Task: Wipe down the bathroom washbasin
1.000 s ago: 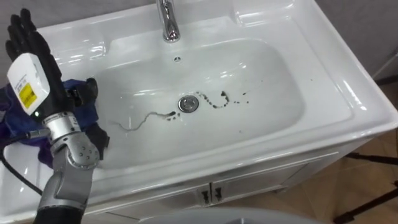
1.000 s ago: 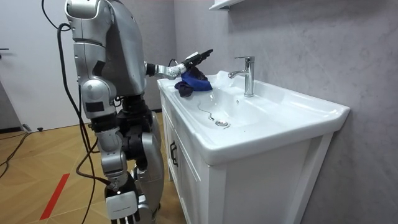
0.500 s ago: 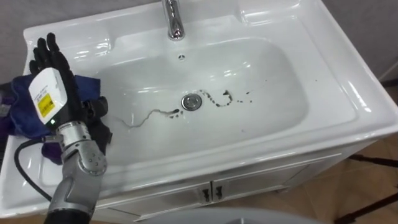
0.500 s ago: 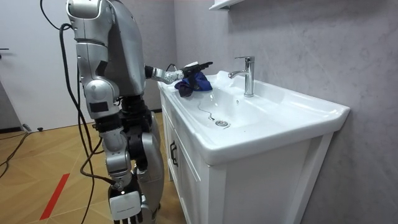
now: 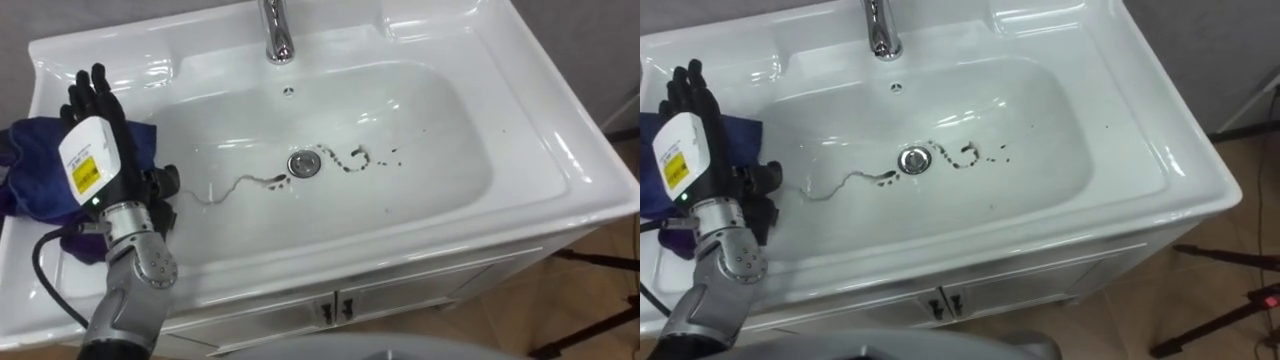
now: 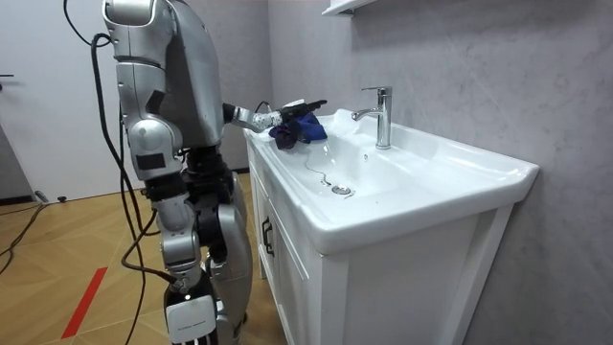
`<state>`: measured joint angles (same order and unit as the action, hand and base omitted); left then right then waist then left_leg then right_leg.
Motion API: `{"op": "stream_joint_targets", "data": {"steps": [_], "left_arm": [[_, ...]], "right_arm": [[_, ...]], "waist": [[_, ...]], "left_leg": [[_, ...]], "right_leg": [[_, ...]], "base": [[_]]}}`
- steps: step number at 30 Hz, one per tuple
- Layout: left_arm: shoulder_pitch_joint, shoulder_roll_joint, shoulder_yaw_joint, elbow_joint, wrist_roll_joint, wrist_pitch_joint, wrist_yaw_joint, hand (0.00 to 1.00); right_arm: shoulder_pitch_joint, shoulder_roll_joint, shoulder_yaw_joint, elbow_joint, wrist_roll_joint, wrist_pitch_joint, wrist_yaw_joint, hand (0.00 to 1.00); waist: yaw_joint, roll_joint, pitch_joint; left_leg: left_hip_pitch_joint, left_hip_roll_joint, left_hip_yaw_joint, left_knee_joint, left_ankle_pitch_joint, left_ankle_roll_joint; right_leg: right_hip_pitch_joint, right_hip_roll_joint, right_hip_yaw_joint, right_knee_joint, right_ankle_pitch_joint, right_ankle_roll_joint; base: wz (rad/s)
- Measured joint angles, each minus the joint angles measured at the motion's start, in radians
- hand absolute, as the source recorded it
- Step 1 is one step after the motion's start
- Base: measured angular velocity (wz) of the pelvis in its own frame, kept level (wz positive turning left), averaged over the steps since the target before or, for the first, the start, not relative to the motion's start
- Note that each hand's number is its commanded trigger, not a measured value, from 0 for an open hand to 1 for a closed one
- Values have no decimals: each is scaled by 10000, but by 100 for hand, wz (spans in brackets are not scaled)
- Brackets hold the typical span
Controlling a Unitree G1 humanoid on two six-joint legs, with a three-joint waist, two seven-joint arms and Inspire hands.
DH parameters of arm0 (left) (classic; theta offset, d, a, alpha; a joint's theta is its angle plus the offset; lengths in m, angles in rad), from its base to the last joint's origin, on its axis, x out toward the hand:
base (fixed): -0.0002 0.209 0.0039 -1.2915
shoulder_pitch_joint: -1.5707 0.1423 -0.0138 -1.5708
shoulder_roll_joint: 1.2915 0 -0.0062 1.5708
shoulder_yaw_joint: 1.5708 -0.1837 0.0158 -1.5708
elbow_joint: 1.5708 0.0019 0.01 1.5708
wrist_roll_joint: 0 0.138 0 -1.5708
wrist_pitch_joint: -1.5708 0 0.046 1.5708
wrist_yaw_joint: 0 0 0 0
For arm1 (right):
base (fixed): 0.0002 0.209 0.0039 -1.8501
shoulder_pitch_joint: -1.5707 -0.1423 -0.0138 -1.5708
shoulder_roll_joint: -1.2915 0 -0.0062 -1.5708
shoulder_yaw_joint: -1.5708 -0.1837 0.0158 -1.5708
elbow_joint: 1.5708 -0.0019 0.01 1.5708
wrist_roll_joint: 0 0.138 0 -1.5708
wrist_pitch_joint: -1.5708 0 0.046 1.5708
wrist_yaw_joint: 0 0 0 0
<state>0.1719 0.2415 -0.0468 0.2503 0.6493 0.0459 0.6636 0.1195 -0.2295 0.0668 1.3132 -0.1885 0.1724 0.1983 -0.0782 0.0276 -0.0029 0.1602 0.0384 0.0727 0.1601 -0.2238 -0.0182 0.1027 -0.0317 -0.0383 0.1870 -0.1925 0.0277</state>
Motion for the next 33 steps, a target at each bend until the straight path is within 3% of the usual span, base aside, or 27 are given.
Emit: {"op": "stream_joint_targets", "data": {"steps": [3,13,24,33], "left_arm": [[-1,12,20,200,0,2,164,0],[-1,15,74,865,-8,4,329,0],[107,15,433,871,-8,67,630,0],[289,13,449,837,-18,118,777,0]], "right_arm": [[-3,0,4,55,9,13,-139,0],[8,-2,296,70,4,7,-341,0],[-5,-4,295,124,39,142,-372,0],[15,-3,283,192,17,345,-492,0]], "waist": [[5,60,-28],[49,94,29],[76,168,29],[383,196,-65]], "left_leg": [[17,0,0,-1,0,0],[67,1,57,1,0,0],[74,5,57,-76,0,-2],[181,14,70,-67,0,-2]], "right_leg": [[44,1,7,28,12,-6],[128,3,45,23,13,-7],[102,22,60,-2,12,-7],[91,27,56,-29,17,-14]], "base": [[0],[-1],[0],[-2]]}}
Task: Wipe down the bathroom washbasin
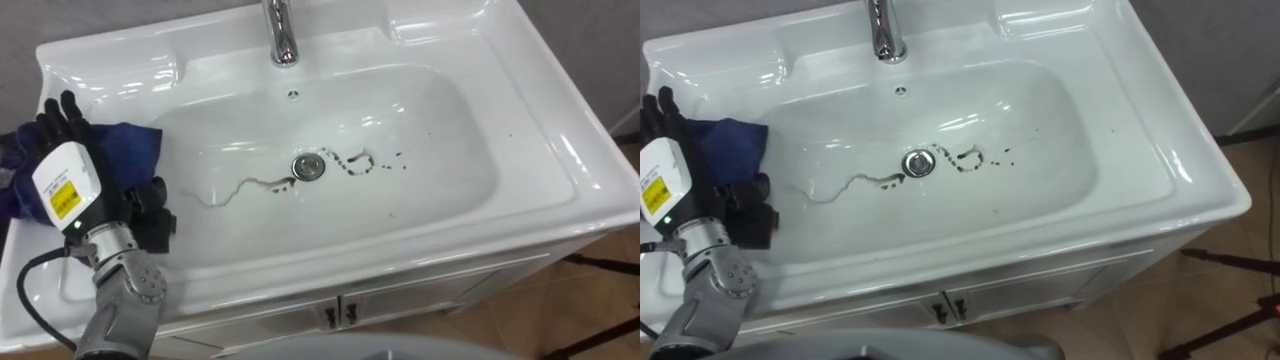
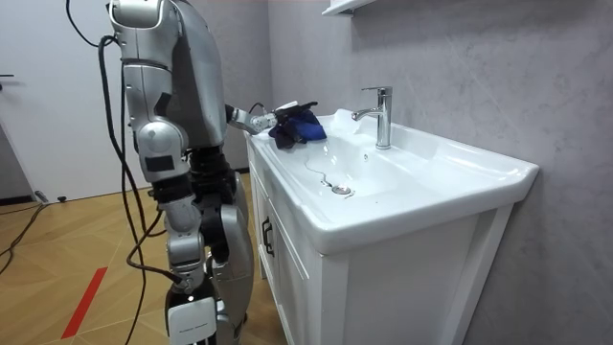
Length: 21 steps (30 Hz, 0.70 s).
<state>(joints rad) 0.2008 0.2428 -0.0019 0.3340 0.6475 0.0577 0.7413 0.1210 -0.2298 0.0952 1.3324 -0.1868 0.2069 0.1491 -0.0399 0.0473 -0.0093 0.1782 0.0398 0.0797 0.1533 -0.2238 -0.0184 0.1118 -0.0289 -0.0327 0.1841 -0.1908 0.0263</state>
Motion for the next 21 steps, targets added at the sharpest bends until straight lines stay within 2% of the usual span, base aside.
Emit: {"op": "stream_joint_targets", "data": {"steps": [7,9,19,21], "left_arm": [[57,-4,0,-3,-7,-1,-1,0],[136,-3,1,9,-7,-2,14,0],[-3,-3,-1,531,14,28,19,0],[0,14,1,525,8,29,-64,0]], "right_arm": [[101,0,1,-58,0,41,-38,0],[126,0,0,-75,3,45,-38,0],[128,-20,-143,-242,-205,169,-70,0],[128,-27,-203,-330,-205,342,-57,0]], "waist": [[153,3,-48],[173,-30,-90],[114,-40,-82],[134,-39,-83]], "left_leg": [[109,8,-3,-2,0,0],[129,8,-2,-4,0,0],[252,7,-14,-71,1,-2],[243,7,-17,-147,2,-4]], "right_leg": [[86,5,-4,10,0,-3],[96,5,-4,20,-1,-3],[238,3,-7,26,-21,-2],[167,15,17,58,-21,-1]], "base": [[0],[0],[0],[0]]}}
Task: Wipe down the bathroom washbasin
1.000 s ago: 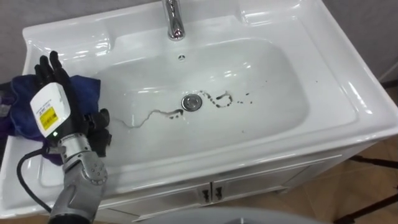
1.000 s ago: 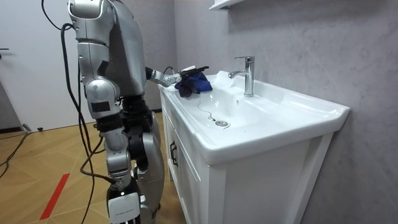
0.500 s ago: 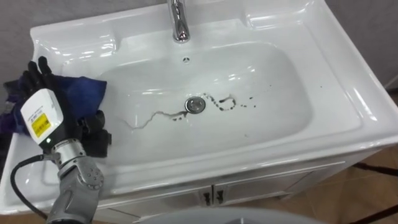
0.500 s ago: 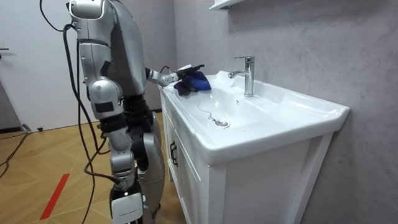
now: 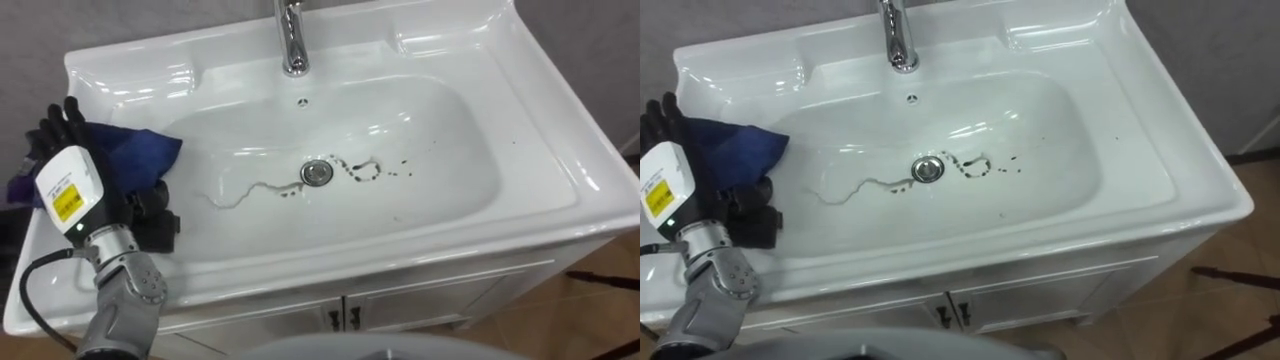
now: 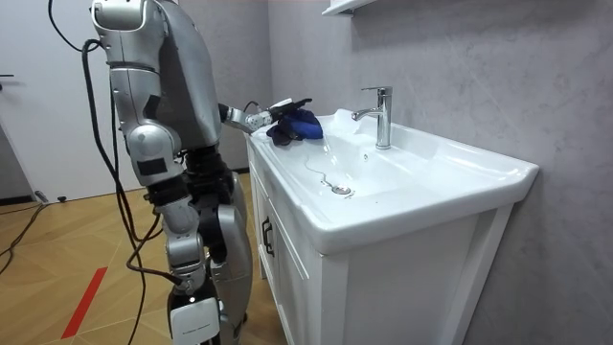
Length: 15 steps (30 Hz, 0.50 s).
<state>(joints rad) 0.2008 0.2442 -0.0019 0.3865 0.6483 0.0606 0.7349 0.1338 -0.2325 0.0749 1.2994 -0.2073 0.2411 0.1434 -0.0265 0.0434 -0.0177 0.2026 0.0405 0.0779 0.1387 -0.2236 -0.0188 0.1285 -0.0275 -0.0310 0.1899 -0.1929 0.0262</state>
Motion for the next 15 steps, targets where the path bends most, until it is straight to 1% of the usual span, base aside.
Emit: {"op": "stream_joint_targets", "data": {"steps": [4,6,10,12,13,15], "left_arm": [[18,47,1,21,0,-1,-144,0],[39,74,2,22,-3,0,-349,0],[122,94,2,35,-12,4,-556,0],[123,93,2,126,-55,5,-689,0],[122,93,2,156,-67,5,-698,0],[121,100,3,274,-95,5,-737,0]], "right_arm": [[87,-2,-12,-46,-4,15,163,0],[83,-6,-14,-114,-23,141,349,0],[102,-39,-185,-246,-340,243,557,0],[129,-45,-270,-290,-512,441,565,0],[138,-46,-305,-292,-569,482,566,0],[155,-45,-374,-293,-685,687,584,0]], "waist": [[36,-6,-5],[49,-8,-11],[48,9,-61],[46,37,-91],[44,47,-97],[35,61,-106]], "left_leg": [[7,0,-19,-24,26,-26],[2,0,-17,-24,46,-42],[23,1,26,-24,52,-49],[41,1,27,-25,52,-49],[56,2,28,-25,53,-50],[169,3,33,-25,54,-51]], "right_leg": [[18,7,-9,5,2,-3],[20,5,-26,-22,1,-9],[18,7,-7,-31,-2,-15],[35,7,-6,-33,-3,-17],[48,7,-5,-34,-4,-19],[141,6,10,-34,-22,-39]], "base": [[0],[0],[-2],[0],[0],[-4]]}}
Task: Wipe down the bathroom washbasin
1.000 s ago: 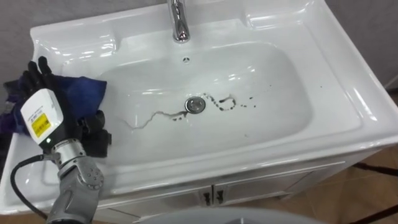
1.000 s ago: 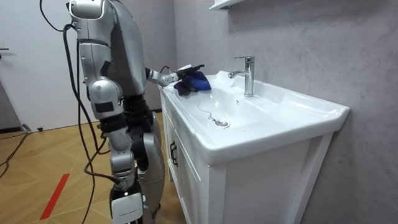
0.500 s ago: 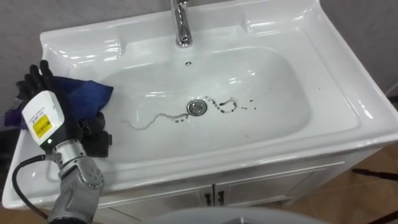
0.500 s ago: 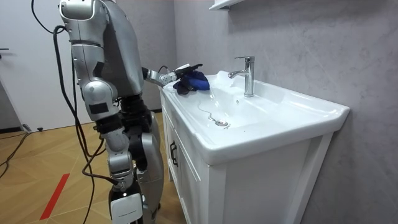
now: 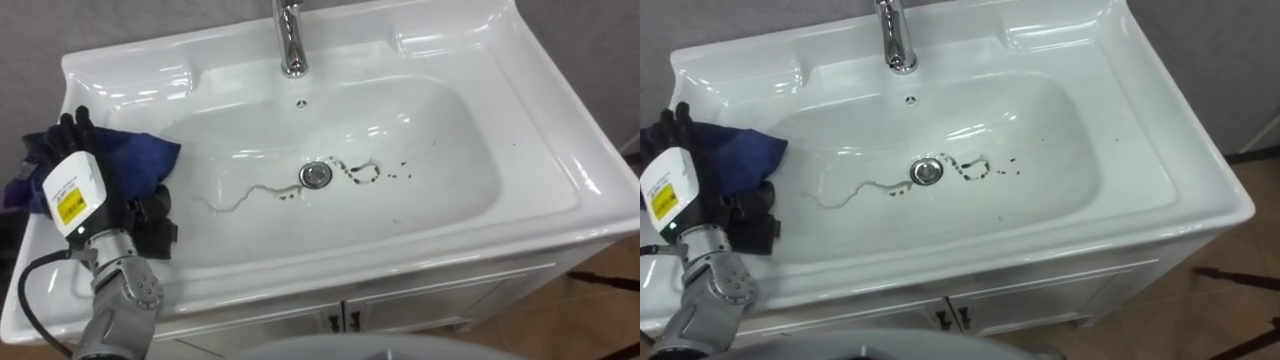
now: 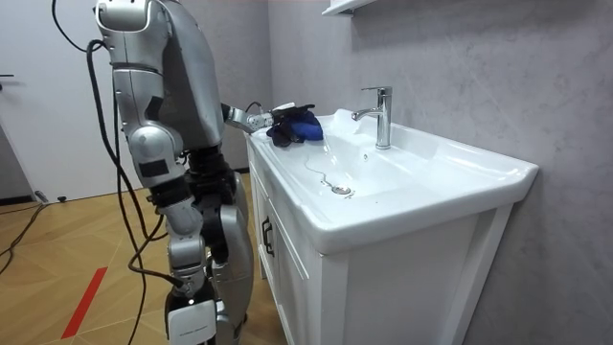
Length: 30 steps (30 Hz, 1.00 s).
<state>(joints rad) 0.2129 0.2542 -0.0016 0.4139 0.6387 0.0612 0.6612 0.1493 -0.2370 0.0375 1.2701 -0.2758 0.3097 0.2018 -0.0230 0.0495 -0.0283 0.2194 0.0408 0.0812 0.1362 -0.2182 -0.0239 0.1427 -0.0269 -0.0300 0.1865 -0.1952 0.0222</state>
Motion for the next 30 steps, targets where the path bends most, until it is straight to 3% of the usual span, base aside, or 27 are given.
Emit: {"op": "stream_joint_targets", "data": {"steps": [13,18,19,20,21,22,30], "left_arm": [[-3,62,183,367,-203,0,-954,0],[-3,252,183,490,-190,0,-1309,0],[-3,279,183,515,-189,0,-1327,22],[-3,331,182,593,-188,0,-1353,55],[-3,369,182,670,-185,0,-1392,72],[-3,379,182,706,-184,0,-1426,100],[-4,513,205,853,100,1,-1027,100]], "right_arm": [[-42,-9,-400,-65,-513,247,299,0],[-51,-8,-410,-205,-786,649,281,0],[-52,-8,-410,-224,-795,656,276,0],[-53,-8,-407,-280,-793,714,280,0],[-65,-8,-407,-299,-793,748,283,0],[-71,-7,-406,-301,-793,761,286,0],[-129,-6,-395,-330,-790,975,305,0]], "waist": [[-5,20,-14],[1,13,-18],[1,9,-21],[0,-4,-29],[0,-13,-35],[0,-18,-38],[0,-63,-65]], "left_leg": [[168,38,17,8,72,-116],[118,137,20,7,99,-163],[119,151,20,7,105,-174],[126,171,21,7,133,-219],[145,184,20,6,169,-277],[153,188,20,6,193,-314],[168,291,21,1,244,-331]], "right_leg": [[84,56,122,45,-74,-75],[-59,146,122,200,-124,-181],[-60,161,122,200,-123,-196],[-59,177,122,202,-124,-229],[-52,184,122,208,-125,-258],[-49,185,123,209,-126,-272],[-92,285,120,348,-212,-412]], "base": [[-2],[-2],[-4],[-5],[-5],[-6],[0]]}}
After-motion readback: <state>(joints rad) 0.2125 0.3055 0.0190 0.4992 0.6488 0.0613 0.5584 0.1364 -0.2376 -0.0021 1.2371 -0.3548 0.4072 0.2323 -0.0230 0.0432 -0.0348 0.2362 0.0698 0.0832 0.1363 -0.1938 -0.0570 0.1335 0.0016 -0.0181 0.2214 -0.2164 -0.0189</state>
